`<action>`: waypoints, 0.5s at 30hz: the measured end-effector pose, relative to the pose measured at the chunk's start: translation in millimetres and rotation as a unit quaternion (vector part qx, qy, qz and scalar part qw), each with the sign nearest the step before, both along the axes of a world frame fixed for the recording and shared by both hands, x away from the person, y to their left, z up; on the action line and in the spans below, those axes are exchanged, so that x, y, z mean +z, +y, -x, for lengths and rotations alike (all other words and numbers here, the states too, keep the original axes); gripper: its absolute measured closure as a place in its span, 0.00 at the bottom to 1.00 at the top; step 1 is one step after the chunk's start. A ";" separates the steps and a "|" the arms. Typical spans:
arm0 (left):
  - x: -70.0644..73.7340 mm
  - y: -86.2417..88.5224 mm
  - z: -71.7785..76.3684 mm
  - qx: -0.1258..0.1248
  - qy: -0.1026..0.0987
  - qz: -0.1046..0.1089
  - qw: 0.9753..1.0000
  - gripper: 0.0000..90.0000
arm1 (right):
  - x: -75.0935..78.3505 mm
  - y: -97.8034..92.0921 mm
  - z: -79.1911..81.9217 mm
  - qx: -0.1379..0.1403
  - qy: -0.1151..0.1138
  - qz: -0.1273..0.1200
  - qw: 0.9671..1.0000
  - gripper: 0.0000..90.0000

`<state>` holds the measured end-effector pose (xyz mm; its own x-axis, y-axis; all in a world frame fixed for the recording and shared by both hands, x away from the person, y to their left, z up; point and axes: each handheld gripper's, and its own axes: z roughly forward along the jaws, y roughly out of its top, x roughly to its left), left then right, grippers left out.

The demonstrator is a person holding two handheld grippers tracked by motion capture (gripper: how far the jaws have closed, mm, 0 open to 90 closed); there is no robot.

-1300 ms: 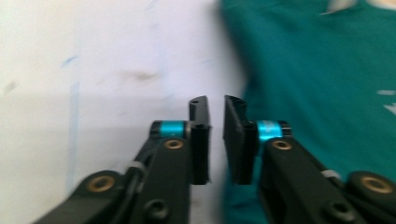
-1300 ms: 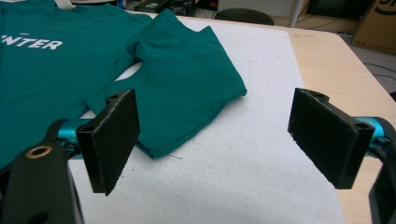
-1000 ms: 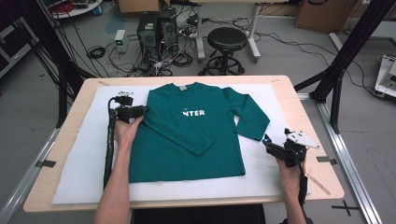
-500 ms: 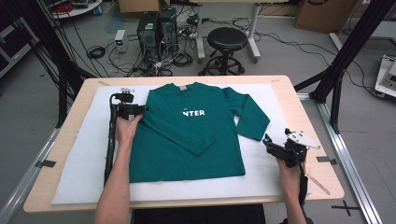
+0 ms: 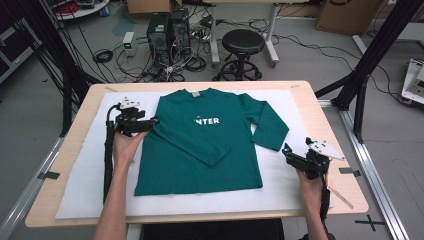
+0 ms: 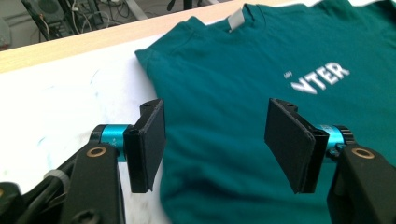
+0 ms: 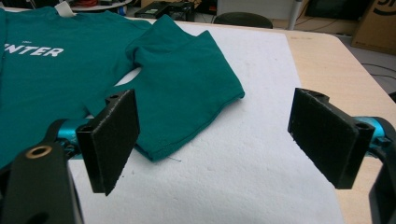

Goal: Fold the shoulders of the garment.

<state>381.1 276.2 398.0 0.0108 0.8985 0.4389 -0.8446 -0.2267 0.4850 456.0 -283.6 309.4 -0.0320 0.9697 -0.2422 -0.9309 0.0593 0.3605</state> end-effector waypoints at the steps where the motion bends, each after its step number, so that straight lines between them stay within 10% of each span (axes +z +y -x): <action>1: -4.1 3.0 -0.6 0.000 0.000 0.000 1.000 0.43 | 0.1 -0.1 0.0 0.000 0.000 0.000 1.000 0.19; 15: -75.3 43.3 -16.2 -0.027 -0.037 0.006 0.999 0.41 | 0.4 0.6 0.1 -0.002 0.001 -0.003 1.000 0.19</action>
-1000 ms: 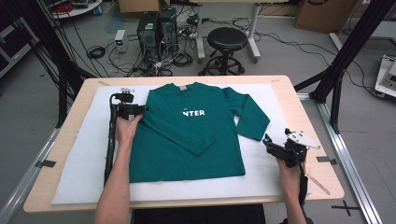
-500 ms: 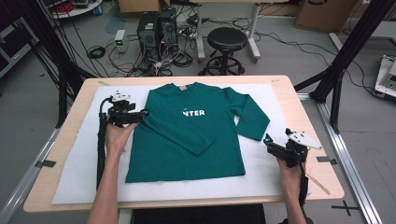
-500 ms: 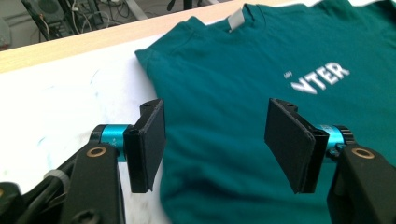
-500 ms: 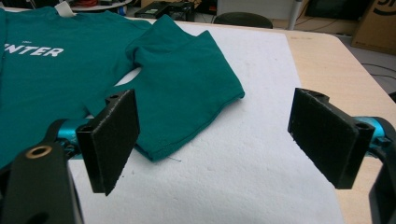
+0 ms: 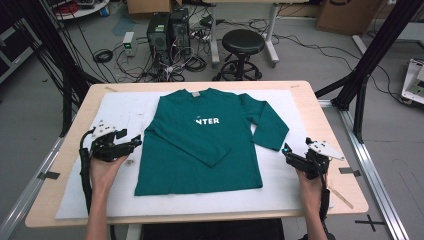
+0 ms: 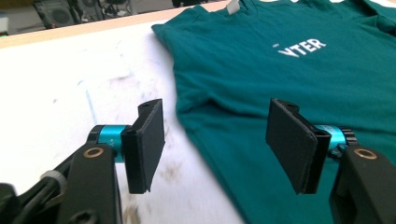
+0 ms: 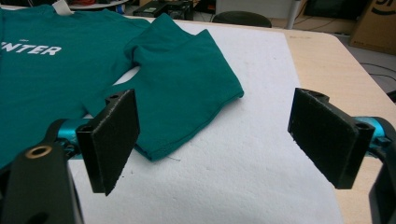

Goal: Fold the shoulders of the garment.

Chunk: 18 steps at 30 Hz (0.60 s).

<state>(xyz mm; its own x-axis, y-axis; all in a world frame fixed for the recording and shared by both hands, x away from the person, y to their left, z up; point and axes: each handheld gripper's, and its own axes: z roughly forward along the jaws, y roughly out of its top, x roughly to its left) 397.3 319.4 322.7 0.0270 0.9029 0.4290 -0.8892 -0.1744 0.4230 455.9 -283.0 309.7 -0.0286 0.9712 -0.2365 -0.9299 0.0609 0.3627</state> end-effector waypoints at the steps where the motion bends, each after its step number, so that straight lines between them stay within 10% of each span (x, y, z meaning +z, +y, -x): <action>1: -3.8 2.8 -2.9 -0.005 -0.006 0.001 1.000 0.41 | 0.0 -0.2 -0.1 0.002 0.000 -0.001 1.000 0.19; 13: -23.4 26.8 -28.0 -0.022 -0.048 0.030 0.998 0.37 | 1.4 -3.0 0.0 0.017 0.008 -0.008 1.000 0.19; 18: -23.4 37.8 -36.9 -0.071 -0.050 0.047 0.995 0.37 | 2.1 -1.7 0.1 0.009 0.011 -0.008 1.000 0.19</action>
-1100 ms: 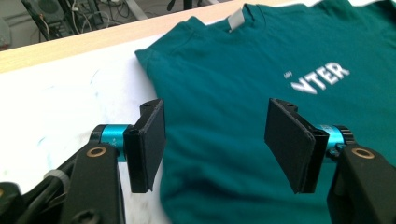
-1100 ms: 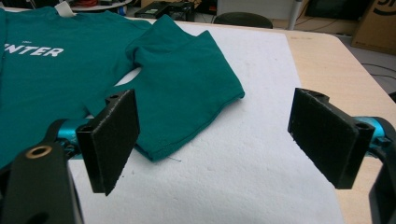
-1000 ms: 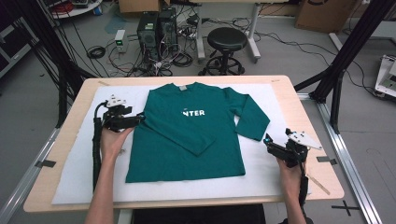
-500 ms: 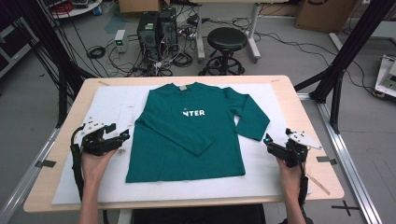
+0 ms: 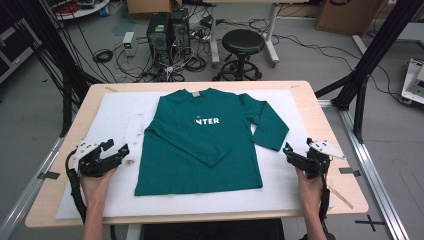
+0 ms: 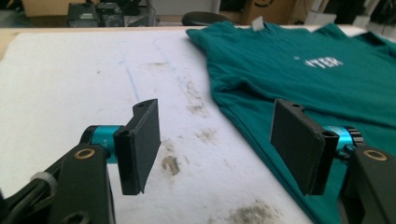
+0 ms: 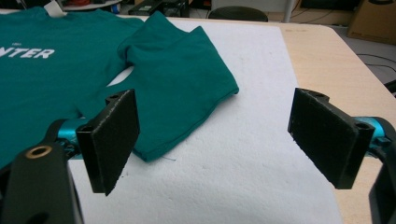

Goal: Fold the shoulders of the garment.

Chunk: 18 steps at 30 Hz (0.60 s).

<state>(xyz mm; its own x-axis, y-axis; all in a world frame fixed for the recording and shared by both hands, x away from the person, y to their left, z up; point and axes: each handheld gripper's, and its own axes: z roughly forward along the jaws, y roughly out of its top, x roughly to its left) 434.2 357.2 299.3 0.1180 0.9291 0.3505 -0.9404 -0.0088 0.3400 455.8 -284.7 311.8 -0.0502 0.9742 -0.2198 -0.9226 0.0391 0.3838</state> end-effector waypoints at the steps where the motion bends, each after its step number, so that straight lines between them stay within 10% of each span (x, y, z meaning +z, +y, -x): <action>1: -0.2 0.7 0.0 -0.002 0.001 0.002 1.000 0.37 | -0.2 0.7 -0.1 -0.005 -0.001 0.005 1.000 0.19; 9: 0.0 -3.7 0.1 0.018 0.002 0.000 1.000 0.37 | 0.1 -0.9 1.0 0.008 0.013 0.029 0.999 0.23; 18: 0.7 -4.6 0.0 0.022 0.004 0.002 1.000 0.37 | 14.9 3.9 16.7 0.031 0.031 0.126 0.991 0.31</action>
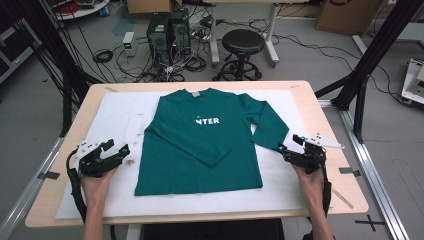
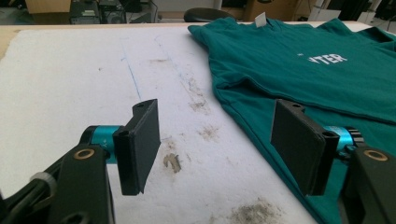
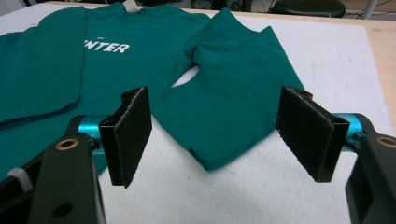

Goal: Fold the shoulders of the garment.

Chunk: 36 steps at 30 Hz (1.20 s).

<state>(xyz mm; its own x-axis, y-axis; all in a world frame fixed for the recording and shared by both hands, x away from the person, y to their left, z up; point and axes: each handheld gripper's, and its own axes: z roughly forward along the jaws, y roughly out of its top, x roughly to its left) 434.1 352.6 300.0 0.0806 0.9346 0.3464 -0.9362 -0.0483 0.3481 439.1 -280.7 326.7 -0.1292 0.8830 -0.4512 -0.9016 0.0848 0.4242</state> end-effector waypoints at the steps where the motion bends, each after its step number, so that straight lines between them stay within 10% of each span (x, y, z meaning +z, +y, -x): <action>1: 0.0 0.0 0.1 0.002 0.001 -0.001 1.000 0.37 | 4.8 -0.2 3.5 0.002 0.008 0.008 1.000 0.33; 10: 0.9 -2.2 0.0 0.011 0.004 0.002 1.000 0.37 | 41.2 13.0 7.7 -0.073 0.077 0.071 0.992 0.50; 21: 1.9 -2.0 0.0 0.011 0.009 0.003 1.000 0.37 | 50.0 25.1 -6.2 -0.119 0.116 0.096 0.981 0.54; 25: 1.9 -2.3 0.0 0.012 0.011 0.003 1.000 0.37 | 53.1 27.0 -11.9 -0.135 0.139 0.093 0.977 0.56; 36: 2.2 -2.2 0.1 0.013 0.012 0.003 1.000 0.37 | 50.9 29.0 -12.0 -0.162 0.127 0.046 0.977 0.92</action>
